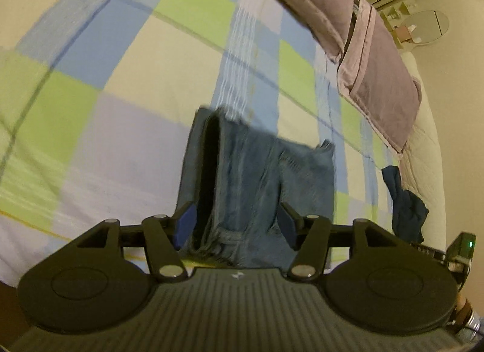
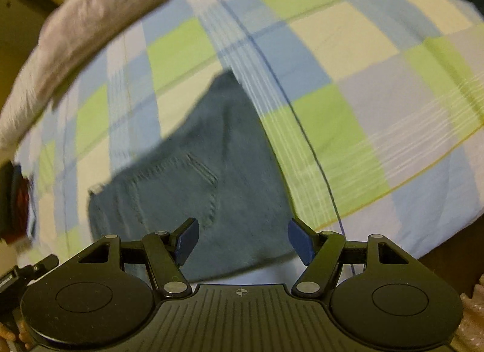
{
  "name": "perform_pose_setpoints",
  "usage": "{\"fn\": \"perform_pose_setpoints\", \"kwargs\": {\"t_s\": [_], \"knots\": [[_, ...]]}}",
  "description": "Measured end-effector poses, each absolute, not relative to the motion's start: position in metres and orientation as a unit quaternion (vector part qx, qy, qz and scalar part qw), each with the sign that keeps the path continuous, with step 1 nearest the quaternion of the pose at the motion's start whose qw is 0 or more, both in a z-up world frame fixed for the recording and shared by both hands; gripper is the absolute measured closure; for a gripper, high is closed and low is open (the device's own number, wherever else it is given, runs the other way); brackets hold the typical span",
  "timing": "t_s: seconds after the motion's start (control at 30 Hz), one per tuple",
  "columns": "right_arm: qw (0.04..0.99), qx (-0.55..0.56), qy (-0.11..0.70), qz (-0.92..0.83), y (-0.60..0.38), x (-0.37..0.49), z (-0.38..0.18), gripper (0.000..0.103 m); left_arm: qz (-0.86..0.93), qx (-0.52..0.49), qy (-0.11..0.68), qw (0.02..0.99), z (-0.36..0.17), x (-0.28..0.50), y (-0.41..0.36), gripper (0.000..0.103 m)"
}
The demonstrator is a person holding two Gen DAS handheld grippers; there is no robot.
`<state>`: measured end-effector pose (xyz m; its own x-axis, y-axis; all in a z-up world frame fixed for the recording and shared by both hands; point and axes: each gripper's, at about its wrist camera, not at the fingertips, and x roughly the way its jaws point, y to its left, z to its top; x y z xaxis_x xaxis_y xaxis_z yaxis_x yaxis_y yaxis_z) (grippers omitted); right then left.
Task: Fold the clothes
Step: 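Grasp the folded jeans edge with the left tool while the right tool grips the leg end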
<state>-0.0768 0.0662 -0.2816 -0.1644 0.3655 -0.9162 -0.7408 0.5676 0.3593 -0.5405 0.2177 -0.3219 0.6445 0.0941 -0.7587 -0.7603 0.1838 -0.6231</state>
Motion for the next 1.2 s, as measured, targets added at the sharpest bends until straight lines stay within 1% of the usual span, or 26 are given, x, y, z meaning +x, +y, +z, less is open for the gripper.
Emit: {"fn": "perform_pose_setpoints", "kwargs": {"t_s": [0.07, 0.2, 0.37, 0.43, 0.47, 0.5, 0.67, 0.7, 0.77, 0.8, 0.87, 0.9, 0.93, 0.97, 1.0, 1.03, 1.07, 1.17, 1.2], "knots": [[0.618, -0.16, 0.629, 0.443, 0.065, -0.075, -0.299, 0.034, 0.292, -0.57, 0.287, 0.712, -0.342, -0.541, 0.213, 0.043], [0.618, -0.162, 0.625, 0.449, 0.066, -0.067, -0.328, 0.034, 0.283, -0.592, 0.256, 0.71, -0.376, -0.542, 0.213, 0.042], [0.623, -0.148, 0.622, 0.451, 0.072, -0.059, -0.349, 0.034, 0.279, -0.613, 0.225, 0.704, -0.413, -0.541, 0.225, 0.04], [0.623, -0.145, 0.622, 0.452, 0.075, -0.057, -0.356, 0.034, 0.269, -0.626, 0.21, 0.702, -0.421, -0.54, 0.229, 0.038], [0.623, -0.143, 0.622, 0.452, 0.076, -0.056, -0.359, 0.034, 0.263, -0.63, 0.204, 0.702, -0.423, -0.539, 0.23, 0.033], [0.623, -0.142, 0.622, 0.453, 0.077, -0.055, -0.363, 0.034, 0.257, -0.634, 0.198, 0.702, -0.425, -0.538, 0.232, 0.032], [0.621, -0.133, 0.622, 0.457, 0.081, -0.047, -0.376, 0.034, 0.228, -0.654, 0.169, 0.702, -0.434, -0.533, 0.239, 0.029], [0.621, -0.128, 0.622, 0.46, 0.081, -0.044, -0.377, 0.034, 0.222, -0.657, 0.163, 0.701, -0.435, -0.532, 0.241, 0.029], [0.62, -0.116, 0.622, 0.464, 0.081, -0.038, -0.378, 0.034, 0.21, -0.665, 0.151, 0.701, -0.439, -0.53, 0.244, 0.036], [0.619, -0.111, 0.622, 0.467, 0.081, -0.035, -0.378, 0.034, 0.204, -0.66, 0.152, 0.707, -0.437, -0.529, 0.244, 0.036], [0.618, -0.1, 0.621, 0.472, 0.082, -0.029, -0.38, 0.034, 0.194, -0.645, 0.157, 0.722, -0.431, -0.528, 0.244, 0.044], [0.613, -0.095, 0.622, 0.477, 0.083, -0.025, -0.381, 0.034, 0.203, -0.64, 0.173, 0.721, -0.434, -0.528, 0.245, 0.046], [0.609, -0.09, 0.623, 0.482, 0.084, -0.022, -0.382, 0.034, 0.215, -0.636, 0.191, 0.716, -0.438, -0.527, 0.247, 0.051], [0.605, -0.086, 0.624, 0.487, 0.085, -0.019, -0.383, 0.034, 0.218, -0.644, 0.19, 0.708, -0.441, -0.527, 0.248, 0.052], [0.6, -0.081, 0.625, 0.493, 0.086, -0.016, -0.384, 0.034, 0.218, -0.655, 0.184, 0.7, -0.444, -0.526, 0.25, 0.052], [0.594, -0.075, 0.627, 0.498, 0.088, -0.013, -0.387, 0.034, 0.219, -0.665, 0.178, 0.691, -0.448, -0.525, 0.252, 0.05], [0.587, -0.07, 0.63, 0.503, 0.089, -0.01, -0.389, 0.034, 0.217, -0.667, 0.177, 0.691, -0.447, -0.522, 0.252, 0.044], [0.568, -0.052, 0.637, 0.519, 0.093, -0.002, -0.395, 0.034, 0.21, -0.65, 0.188, 0.706, -0.44, -0.51, 0.253, 0.043], [0.561, -0.046, 0.639, 0.524, 0.095, 0.0, -0.398, 0.034, 0.209, -0.642, 0.193, 0.712, -0.44, -0.509, 0.253, 0.046]]}}
